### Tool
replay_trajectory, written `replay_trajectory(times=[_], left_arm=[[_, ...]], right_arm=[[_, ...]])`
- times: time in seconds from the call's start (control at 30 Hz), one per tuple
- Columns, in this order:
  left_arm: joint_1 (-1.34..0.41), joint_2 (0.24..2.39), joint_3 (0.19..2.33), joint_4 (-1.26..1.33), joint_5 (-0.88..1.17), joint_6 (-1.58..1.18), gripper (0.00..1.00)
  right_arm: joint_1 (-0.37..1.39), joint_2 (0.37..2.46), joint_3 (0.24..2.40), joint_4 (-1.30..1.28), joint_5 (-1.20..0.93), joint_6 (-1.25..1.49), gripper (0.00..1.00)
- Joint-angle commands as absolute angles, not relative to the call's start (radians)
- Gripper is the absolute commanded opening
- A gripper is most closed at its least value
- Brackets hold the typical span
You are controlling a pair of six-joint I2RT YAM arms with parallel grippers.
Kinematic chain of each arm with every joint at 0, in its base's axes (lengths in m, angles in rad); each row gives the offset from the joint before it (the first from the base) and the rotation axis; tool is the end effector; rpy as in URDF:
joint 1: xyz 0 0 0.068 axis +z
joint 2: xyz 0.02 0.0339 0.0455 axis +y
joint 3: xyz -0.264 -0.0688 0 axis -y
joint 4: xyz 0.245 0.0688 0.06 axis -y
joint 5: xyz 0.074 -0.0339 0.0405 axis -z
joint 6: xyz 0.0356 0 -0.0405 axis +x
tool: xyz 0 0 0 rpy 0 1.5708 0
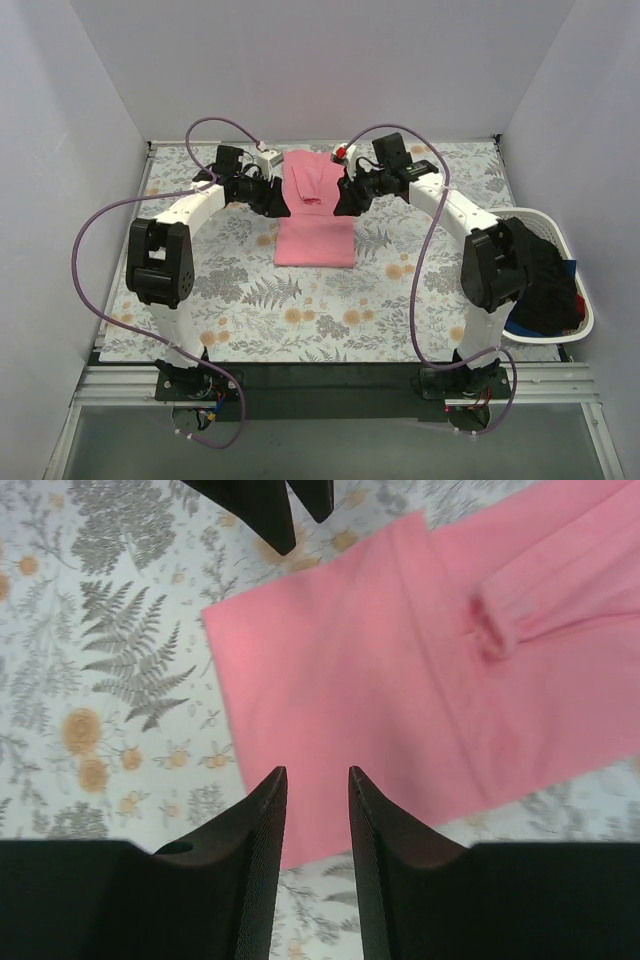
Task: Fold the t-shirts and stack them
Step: Fold the tshirt
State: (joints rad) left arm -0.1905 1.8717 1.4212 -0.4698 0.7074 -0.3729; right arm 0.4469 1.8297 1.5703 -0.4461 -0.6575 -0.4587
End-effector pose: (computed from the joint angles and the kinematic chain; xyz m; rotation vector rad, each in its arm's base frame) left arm 0.3944 -0.0996 0.2326 0.0820 2.5071 -1.1162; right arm 0.3672 0.2001 0.2976 -1.2597 1.8060 0.7361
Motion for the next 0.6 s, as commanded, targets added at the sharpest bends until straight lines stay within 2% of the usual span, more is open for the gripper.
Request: replay_trajectory(times=[0.0,0.13,0.37,0.57], left_arm=[[-0.193,1.891,1.367,-0.497,0.924,-0.61,0.36],[-0.196,1.838,1.209,-0.358,1.075,-0.813,0.37],[-0.199,1.848,1.043,-0.181,1.102,-1.066,0.38],[-0.181,1.956,0.963,-0.157,0.993,-1.112,0.38]], right_arm=[[0.446,1.905,1.531,-0.466,-0.799,-0.252,0.37],[0.468,1.925,1.423,-0.356,-0.943,-0.006,0.35],[0.509,1.979,1.235,-0.04,-0.976,0.316,0.35],[0.467,2.078,1.183,-0.026,-0.858,0.296,0.35]])
